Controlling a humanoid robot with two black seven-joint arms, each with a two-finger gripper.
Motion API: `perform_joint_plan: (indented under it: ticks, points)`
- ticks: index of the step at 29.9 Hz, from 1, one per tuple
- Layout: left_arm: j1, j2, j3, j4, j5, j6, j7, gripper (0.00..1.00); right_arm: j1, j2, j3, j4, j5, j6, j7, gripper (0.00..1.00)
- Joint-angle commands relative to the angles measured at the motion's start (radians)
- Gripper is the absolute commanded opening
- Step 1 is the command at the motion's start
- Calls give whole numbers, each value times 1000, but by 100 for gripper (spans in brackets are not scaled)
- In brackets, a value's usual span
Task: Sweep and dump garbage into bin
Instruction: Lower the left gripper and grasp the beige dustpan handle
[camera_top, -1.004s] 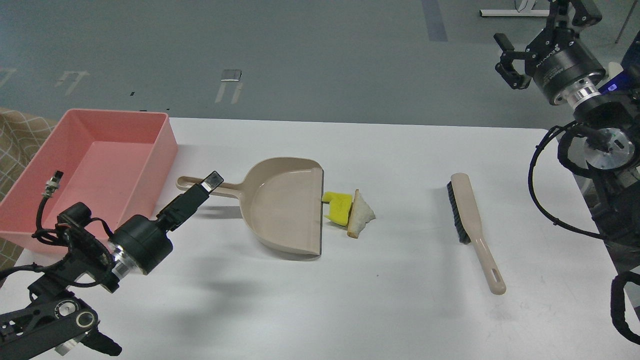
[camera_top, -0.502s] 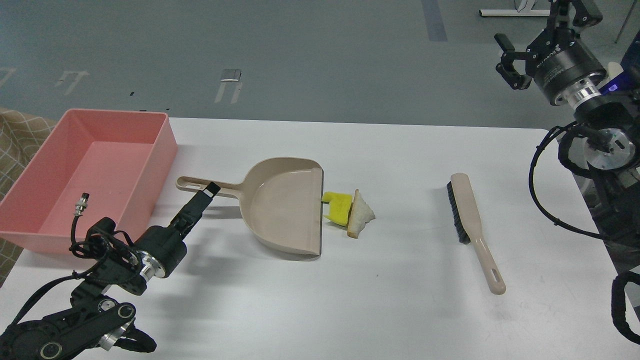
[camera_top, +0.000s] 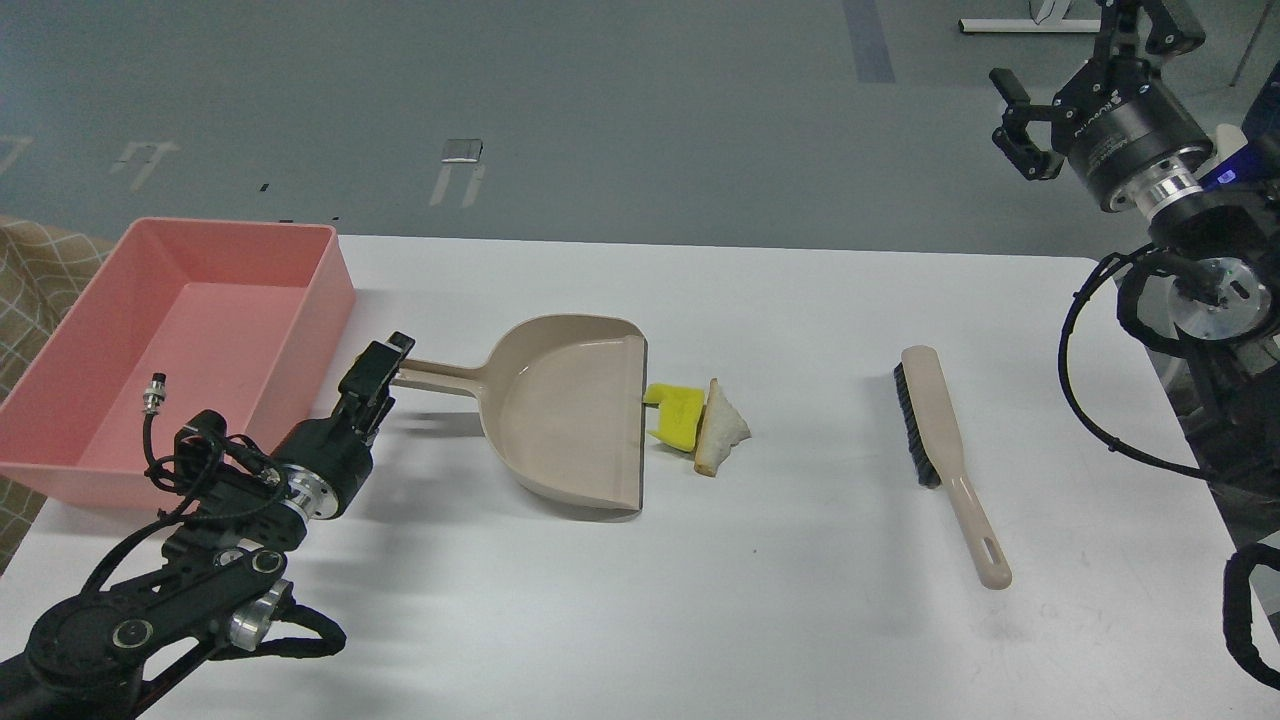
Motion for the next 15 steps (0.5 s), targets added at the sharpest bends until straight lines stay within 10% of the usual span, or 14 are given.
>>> perform_joint_plan:
  ticks: [1, 10, 15]
  points:
    - [-13, -14, 2, 12, -13, 1, 0, 99, 1, 0, 0, 0, 0, 0, 0, 100]
    - [-44, -60, 2, 72, -13, 7, 4, 87, 1, -3, 0, 0, 0, 0, 0, 100]
    - [-44, -61, 11, 75, -13, 7, 5, 47, 3, -3, 0, 0, 0, 0, 0, 100]
